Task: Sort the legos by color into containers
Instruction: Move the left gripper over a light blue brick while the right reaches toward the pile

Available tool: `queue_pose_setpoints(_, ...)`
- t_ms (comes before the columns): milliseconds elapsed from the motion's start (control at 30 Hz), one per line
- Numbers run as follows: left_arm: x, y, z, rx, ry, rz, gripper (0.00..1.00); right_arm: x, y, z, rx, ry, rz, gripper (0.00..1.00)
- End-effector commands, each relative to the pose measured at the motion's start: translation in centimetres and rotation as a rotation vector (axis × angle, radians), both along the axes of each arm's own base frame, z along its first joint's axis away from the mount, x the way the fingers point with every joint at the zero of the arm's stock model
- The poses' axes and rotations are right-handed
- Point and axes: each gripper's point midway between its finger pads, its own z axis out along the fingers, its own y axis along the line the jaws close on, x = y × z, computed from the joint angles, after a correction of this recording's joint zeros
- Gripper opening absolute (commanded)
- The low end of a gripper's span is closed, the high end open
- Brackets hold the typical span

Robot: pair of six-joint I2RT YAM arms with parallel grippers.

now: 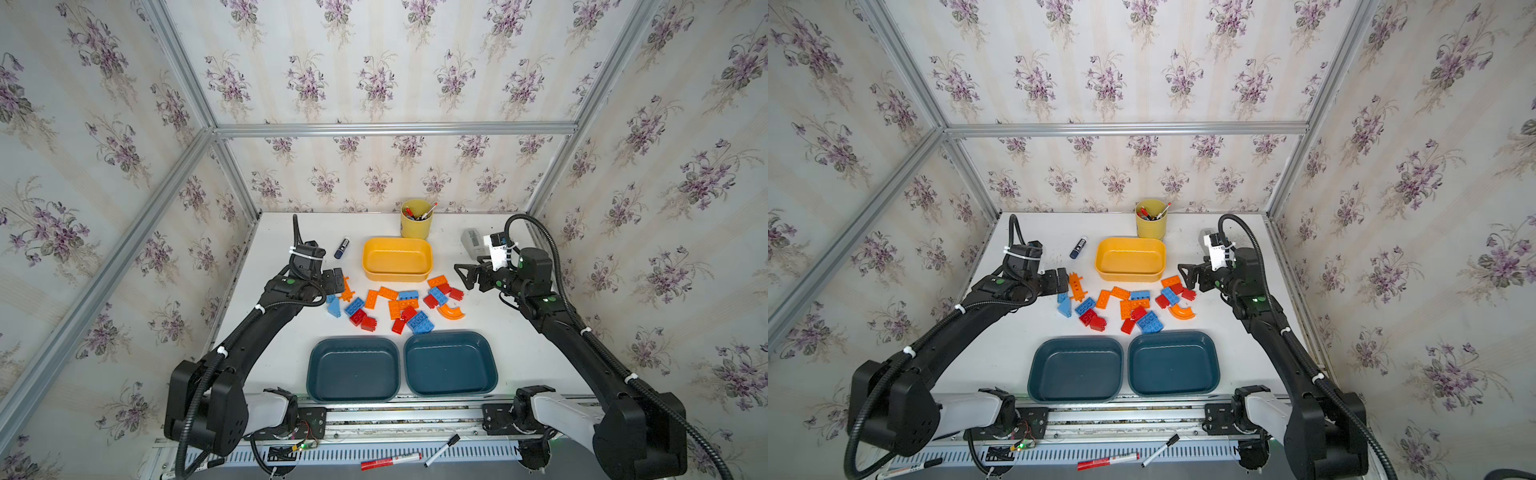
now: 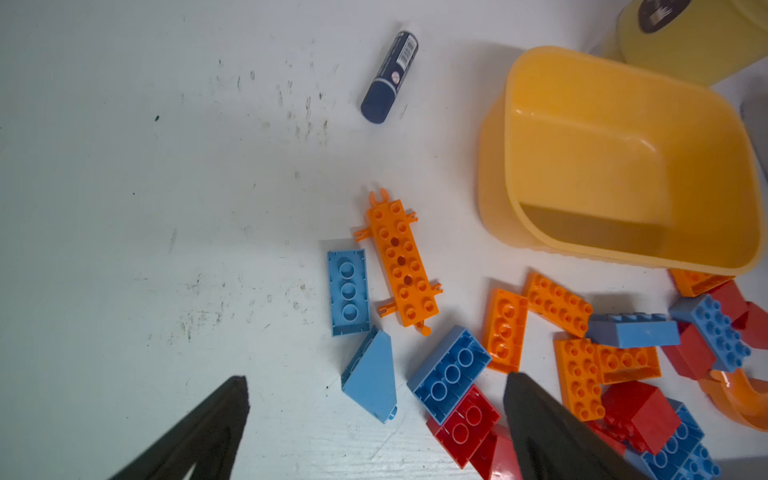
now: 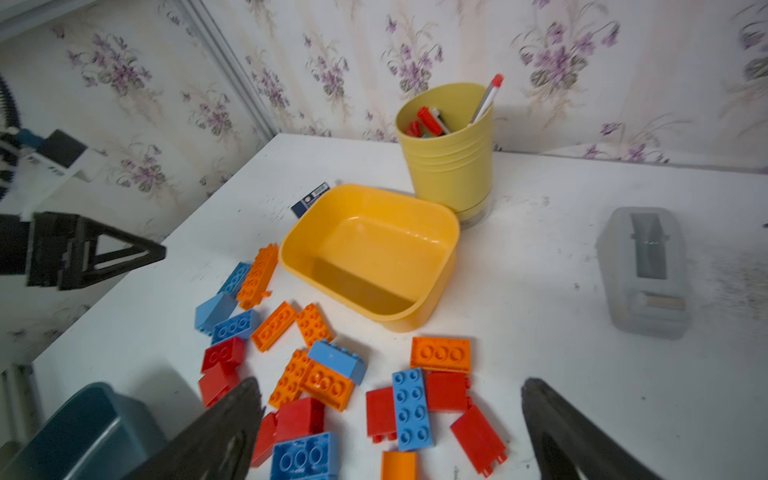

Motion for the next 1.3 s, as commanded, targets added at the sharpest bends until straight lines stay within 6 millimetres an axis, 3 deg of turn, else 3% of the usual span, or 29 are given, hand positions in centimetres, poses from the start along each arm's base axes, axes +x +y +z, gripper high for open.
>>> queue_pose_setpoints(0,-0.5,0.2,-1.3,0.068,0.074,-0.056,0.97,-2.4,2.4,-0.2,-0.003,0.089,0.123,1.00)
queue_pose_setpoints(200,1.0,-0.9,-3.9,0.060,0.164,-0.095,0.93,-4.7,7.0,0.4,-0.036,0.131,0.285,1.00)
queue_pose_setpoints(433,2.1,0.7,-7.0,0.055,0.250,-0.036,0.81,-5.5,9.3,1.0,-0.041,0.127,0.340,1.00)
queue_pose_setpoints(733,3.4,0.4,-9.8,0.016,0.310,-0.039,0.69,-5.9,9.8,-0.5,-0.073,0.163,0.335,1.00)
queue_pose_setpoints(900,3.6,0.5,-10.6,0.025,0.328,-0.035,0.64,-6.0,9.7,-1.0,-0.085,0.172,0.326,1.00)
queue_pose_setpoints(967,3.7,0.6,-10.9,0.032,0.332,-0.034,0.56,-6.0,9.6,-1.2,-0.093,0.176,0.325,1.00)
queue_pose_setpoints(1067,3.9,0.5,-10.8,0.032,0.331,-0.031,0.56,-6.1,9.6,-1.4,-0.101,0.182,0.326,1.00)
queue_pose_setpoints(1167,3.6,0.3,-11.4,0.045,0.363,-0.039,0.44,-6.3,9.6,-1.6,-0.107,0.191,0.326,1.00)
queue_pose_setpoints(1267,3.2,0.7,-11.5,0.060,0.379,-0.022,0.43,-6.4,9.6,-1.6,-0.109,0.189,0.326,1.00)
